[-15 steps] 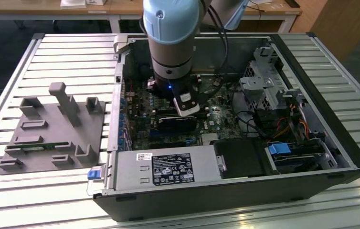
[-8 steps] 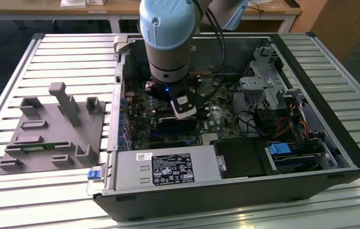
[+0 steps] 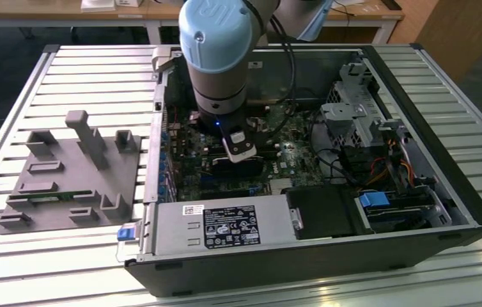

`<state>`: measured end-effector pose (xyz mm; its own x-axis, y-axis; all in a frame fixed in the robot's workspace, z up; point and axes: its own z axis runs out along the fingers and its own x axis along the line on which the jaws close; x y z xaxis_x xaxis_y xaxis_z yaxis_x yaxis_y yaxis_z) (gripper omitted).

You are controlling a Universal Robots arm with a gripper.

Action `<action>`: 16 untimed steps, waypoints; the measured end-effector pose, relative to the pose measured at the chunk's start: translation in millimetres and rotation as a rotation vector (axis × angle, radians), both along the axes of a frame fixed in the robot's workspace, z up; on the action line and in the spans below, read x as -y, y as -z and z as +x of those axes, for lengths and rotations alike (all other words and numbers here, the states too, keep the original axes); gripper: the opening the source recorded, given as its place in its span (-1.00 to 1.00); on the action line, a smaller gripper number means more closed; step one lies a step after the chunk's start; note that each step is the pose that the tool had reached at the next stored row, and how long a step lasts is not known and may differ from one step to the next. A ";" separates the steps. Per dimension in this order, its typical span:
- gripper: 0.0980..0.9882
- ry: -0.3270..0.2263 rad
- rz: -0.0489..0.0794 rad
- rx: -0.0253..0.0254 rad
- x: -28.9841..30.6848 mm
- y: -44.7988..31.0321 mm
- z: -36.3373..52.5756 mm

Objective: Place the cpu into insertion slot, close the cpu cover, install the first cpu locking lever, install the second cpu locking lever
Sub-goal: 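Install the second cpu locking lever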

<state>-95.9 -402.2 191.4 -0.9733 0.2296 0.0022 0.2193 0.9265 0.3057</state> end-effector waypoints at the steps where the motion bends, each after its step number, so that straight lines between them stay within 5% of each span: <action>1: -0.99 0.000 -0.001 -0.0001 -0.1 0.8 -0.2; 8: -0.99 0.000 -0.011 0.0002 -0.5 3.2 -1.0; 11: -0.99 0.000 -0.032 0.0003 -0.8 3.3 -0.9; 16: -0.99 0.000 -0.035 0.0004 -0.5 3.2 -0.9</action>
